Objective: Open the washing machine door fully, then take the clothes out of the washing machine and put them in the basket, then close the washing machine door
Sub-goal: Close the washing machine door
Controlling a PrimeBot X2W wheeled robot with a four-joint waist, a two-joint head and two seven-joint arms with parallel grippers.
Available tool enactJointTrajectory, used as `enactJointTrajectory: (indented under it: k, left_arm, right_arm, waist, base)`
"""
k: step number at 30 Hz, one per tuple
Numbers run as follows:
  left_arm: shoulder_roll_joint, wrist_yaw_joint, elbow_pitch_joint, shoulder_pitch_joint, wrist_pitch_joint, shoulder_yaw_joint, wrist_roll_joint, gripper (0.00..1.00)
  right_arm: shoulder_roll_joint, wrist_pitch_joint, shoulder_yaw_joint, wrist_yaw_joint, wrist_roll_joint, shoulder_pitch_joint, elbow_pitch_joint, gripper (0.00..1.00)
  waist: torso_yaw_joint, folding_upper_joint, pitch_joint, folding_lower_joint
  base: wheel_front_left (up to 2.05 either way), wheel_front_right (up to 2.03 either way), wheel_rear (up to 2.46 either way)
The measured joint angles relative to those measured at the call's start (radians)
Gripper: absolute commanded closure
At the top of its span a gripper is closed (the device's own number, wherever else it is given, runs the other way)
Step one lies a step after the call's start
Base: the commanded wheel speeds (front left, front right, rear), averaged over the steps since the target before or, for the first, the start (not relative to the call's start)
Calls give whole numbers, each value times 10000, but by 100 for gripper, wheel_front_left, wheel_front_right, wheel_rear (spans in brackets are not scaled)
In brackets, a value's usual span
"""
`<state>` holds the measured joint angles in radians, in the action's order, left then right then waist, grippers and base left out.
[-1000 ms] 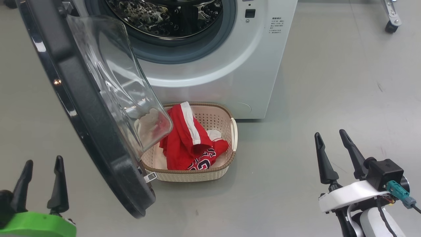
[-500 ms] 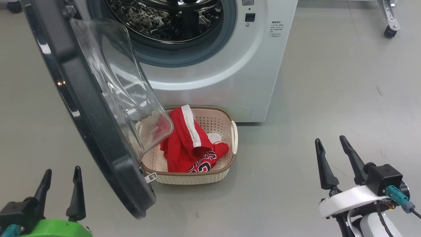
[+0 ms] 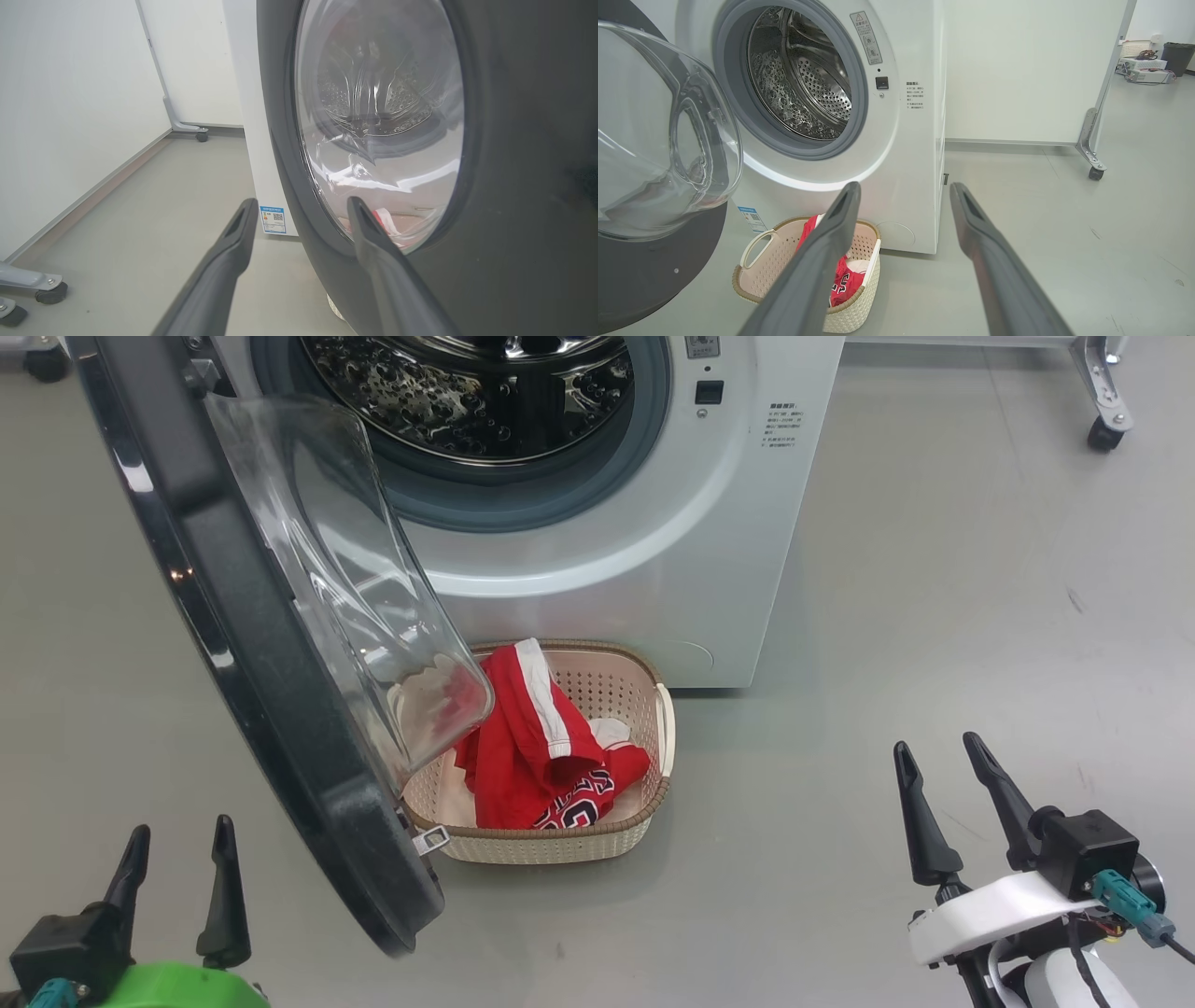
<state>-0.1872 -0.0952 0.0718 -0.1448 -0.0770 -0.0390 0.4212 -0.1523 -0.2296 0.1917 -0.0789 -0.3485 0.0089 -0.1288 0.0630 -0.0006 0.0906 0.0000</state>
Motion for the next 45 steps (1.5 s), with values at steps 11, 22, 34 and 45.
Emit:
enactJointTrajectory:
  k: [11,22,34,45]
  left_arm:
    - [113,-52,-176,6,-52,-29,-123,0]
    - [184,-54,-242,16,-138,-35,-134,100]
    - [560,-48,-40,67,-301,27,326,100]
    - [1551,1122,1174,462,-295,1093,5302,100]
  right_arm:
    - [4,0,6,21,0,2,2,0]
    - [12,44,17,25,-2,8,17,0]
    - [10,44,0,98,-2,11,44,0]
    - [15,44,-4,102,-13,131,58,0]
  waist:
    - [2,0,-66,0]
    - [-3,0,-97,0]
    - [59,0,-137,0]
    - [258,0,-204,0]
  base:
    - [0,0,0]
    - [0,0,0]
    - [0,0,0]
    - [0,0,0]
